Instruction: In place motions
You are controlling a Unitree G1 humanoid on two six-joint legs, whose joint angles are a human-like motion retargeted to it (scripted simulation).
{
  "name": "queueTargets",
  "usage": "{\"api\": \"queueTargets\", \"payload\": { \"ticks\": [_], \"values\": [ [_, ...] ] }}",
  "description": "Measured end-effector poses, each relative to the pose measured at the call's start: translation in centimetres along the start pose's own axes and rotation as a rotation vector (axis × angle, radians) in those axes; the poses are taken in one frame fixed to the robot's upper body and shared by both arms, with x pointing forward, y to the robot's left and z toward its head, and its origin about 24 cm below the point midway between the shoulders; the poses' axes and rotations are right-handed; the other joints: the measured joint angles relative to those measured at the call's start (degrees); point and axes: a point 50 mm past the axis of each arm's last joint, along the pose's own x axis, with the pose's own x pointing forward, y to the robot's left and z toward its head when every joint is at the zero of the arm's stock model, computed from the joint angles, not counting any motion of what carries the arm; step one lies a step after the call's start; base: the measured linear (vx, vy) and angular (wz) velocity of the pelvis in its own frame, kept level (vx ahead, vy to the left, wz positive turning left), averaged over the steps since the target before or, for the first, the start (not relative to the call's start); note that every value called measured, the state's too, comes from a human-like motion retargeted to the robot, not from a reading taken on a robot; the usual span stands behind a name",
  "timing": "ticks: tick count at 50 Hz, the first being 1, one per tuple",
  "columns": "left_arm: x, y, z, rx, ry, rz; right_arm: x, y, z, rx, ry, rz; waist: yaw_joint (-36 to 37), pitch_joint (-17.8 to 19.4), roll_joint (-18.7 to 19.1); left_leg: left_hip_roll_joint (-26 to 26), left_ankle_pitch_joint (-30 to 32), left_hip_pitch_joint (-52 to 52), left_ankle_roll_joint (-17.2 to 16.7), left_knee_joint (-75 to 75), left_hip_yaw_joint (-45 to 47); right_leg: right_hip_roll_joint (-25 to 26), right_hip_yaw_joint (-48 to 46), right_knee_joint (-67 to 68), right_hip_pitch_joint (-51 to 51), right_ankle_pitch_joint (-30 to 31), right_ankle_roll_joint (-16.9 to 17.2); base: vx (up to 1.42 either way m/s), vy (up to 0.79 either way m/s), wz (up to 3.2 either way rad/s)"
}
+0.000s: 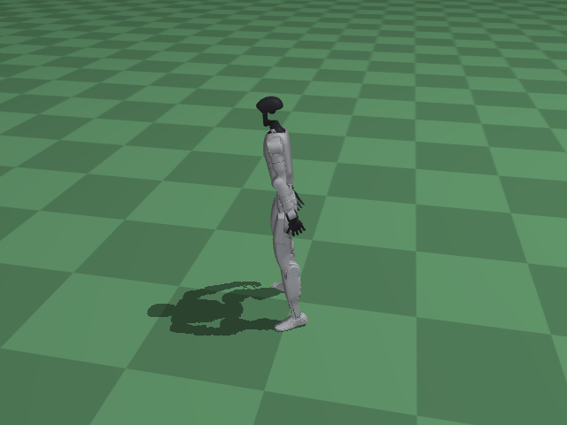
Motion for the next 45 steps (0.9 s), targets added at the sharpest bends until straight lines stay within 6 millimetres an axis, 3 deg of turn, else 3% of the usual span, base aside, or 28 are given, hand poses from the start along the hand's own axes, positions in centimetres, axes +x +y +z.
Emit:
{"api": "queueTargets", "payload": {
  "ticks": [2, 5, 8, 13, 17, 20, 24, 30, 34, 40, 43, 45],
  "values": [
    [0.0, 0.1, 0.3, -0.077, -0.071, 0.008, 0.2, 0.6, -1.6, 0.029, 0.041, 0.007, -1.78, 1.10, 0.01, 0.53, -0.62, 0.43, -0.11, 1.08, -0.90, 0.41, -0.10, -0.40, 1.73, -0.35, 0.11, 0.08, -0.01, 0.70],
    [0.1, 0.0, 0.7, -0.145, -0.124, 0.020, 0.3, 1.2, -3.7, 0.037, 0.120, -0.012, 2.02, 0.00, 0.13, 1.11, -0.22, -0.34, 1.14, 1.61, 2.60, 1.49, 4.48, -0.87, 0.45, -0.22, -0.09, 0.17, 0.03, -0.95],
    [-0.2, 0.2, 1.9, -0.133, -0.133, 0.025, 0.4, 1.5, -3.9, 0.050, 0.120, -0.016, 2.89, -0.74, -0.53, 1.54, -1.78, -3.69, 1.86, 5.06, 2.59, 0.20, 4.70, 1.43, -2.08, -1.45, -0.04, -0.06, -0.03, -0.14],
    [-1.5, -0.2, 7.7, -0.064, -0.302, 0.063, -0.2, -1.1, 0.5, 0.079, -0.060, -0.121, 5.00, -1.13, 0.18, 4.76, -8.57, -19.46, 4.49, 22.06, -1.30, -2.74, 9.31, 19.56, -16.91, -9.74, 0.21, -0.27, -0.05, -0.06],
    [-3.7, 0.9, 12.3, 0.011, -0.477, 0.124, -1.9, -4.2, 5.4, 0.000, -0.252, -0.257, 3.94, 2.63, -0.95, 6.09, -15.98, -28.78, 6.14, 39.24, -4.18, -3.01, 15.25, 33.56, -26.14, -16.25, 0.02, -0.15, -0.07, -0.39],
    [-4.9, 1.5, 13.8, 0.131, -0.458, 0.072, -3.3, -5.8, 7.9, -0.109, -0.263, -0.272, 2.90, 3.89, -1.26, 6.04, -19.70, -33.21, 7.26, 48.81, -5.80, -2.88, 19.49, 42.94, -31.80, -19.93, -0.25, -0.07, 0.04, -0.34],
    [-5.4, 1.8, 14.1, 0.208, -0.412, 0.036, -4.8, -6.6, 10.7, -0.175, -0.322, -0.281, 2.94, 5.31, -2.20, 5.47, -21.16, -32.37, 8.00, 52.48, -6.01, -3.22, 21.63, 46.08, -32.00, -21.14, -0.20, -0.04, 0.03, -0.37],
    [-4.6, 1.0, 13.6, 0.192, -0.426, 0.049, -5.7, -6.4, 12.7, -0.160, -0.456, -0.298, 2.74, 4.20, -1.99, 4.95, -14.69, -24.66, 7.45, 37.32, -2.80, -2.77, 19.62, 30.12, -23.97, -13.46, 0.56, 0.07, 0.01, -0.03],
    [-3.6, 0.5, 12.0, 0.176, -0.395, 0.038, -5.2, -5.7, 12.1, -0.127, -0.522, -0.273, 2.79, 3.48, -1.74, 4.52, -8.00, -16.99, 5.37, 22.16, 1.40, -2.33, 15.12, 15.65, -16.61, -5.82, 0.53, 0.06, 0.00, 0.10],
    [-2.0, 1.8, 6.8, 0.236, -0.158, 0.042, -2.5, -3.0, 8.2, -0.164, -0.399, -0.177, 1.27, 1.53, -0.93, 2.74, -2.82, -6.26, 2.75, 6.79, 3.80, 0.70, 9.54, -1.75, -5.55, 2.96, 0.18, 0.17, 0.00, 0.12],
    [-1.6, 2.7, 3.8, 0.234, -0.035, 0.082, -1.0, -1.1, 5.4, -0.163, -0.253, -0.128, 2.03, -1.07, -1.62, 1.12, -0.96, -2.55, 1.69, 1.58, 5.41, 0.83, 5.64, -2.85, -3.13, 2.26, 1.42, 0.18, -0.03, -0.30],
    [-1.3, 3.0, 2.6, 0.193, -0.006, 0.159, -0.2, 0.1, 3.5, -0.139, -0.150, -0.090, 3.05, -2.37, -1.52, 0.54, 0.51, -0.32, 0.75, -1.84, 6.70, 0.89, 10.35, -0.34, -5.11, 1.09, 0.30, 0.15, -0.01, -0.31]
  ]
}}
